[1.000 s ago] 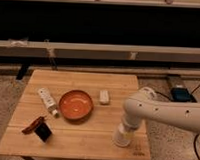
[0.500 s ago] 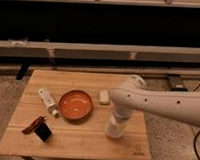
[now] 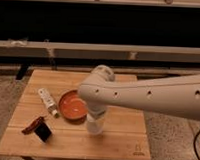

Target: Place the ceramic cup over the eraser

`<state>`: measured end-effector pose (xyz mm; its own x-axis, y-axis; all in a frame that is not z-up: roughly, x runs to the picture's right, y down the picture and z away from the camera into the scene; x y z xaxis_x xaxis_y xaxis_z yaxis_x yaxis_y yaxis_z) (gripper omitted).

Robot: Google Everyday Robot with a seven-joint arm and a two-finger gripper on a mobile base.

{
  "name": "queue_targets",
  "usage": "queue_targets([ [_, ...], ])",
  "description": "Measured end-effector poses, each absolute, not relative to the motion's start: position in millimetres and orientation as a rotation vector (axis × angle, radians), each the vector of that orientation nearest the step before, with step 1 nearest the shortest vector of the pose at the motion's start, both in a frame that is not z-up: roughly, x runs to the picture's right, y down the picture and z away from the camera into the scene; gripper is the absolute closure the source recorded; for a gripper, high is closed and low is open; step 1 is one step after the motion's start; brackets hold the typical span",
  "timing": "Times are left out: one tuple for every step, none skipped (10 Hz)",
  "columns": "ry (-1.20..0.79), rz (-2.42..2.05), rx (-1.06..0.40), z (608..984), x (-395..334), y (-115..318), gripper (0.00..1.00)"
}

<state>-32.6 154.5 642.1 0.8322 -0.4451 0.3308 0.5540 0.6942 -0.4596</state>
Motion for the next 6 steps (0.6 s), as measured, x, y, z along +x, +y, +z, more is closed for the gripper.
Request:
queue_targets([
  [-0.227,-0.631,-0.568,632.7,-58.5,154.6,1.00],
  [-0.253,-0.689,-0.562,625.7,-79.6,153.4,1.00],
  [-0.270,-0.735,-0.552,620.8,-94.4,150.7,1.00],
  [-0.300,-0.796,-0.547,613.9,-116.0,149.3,1.00],
  [-0.329,-0.842,-0.543,608.9,-135.2,147.0,1.00],
  [-0.344,-0.874,-0.535,606.5,-147.5,142.2,1.00],
])
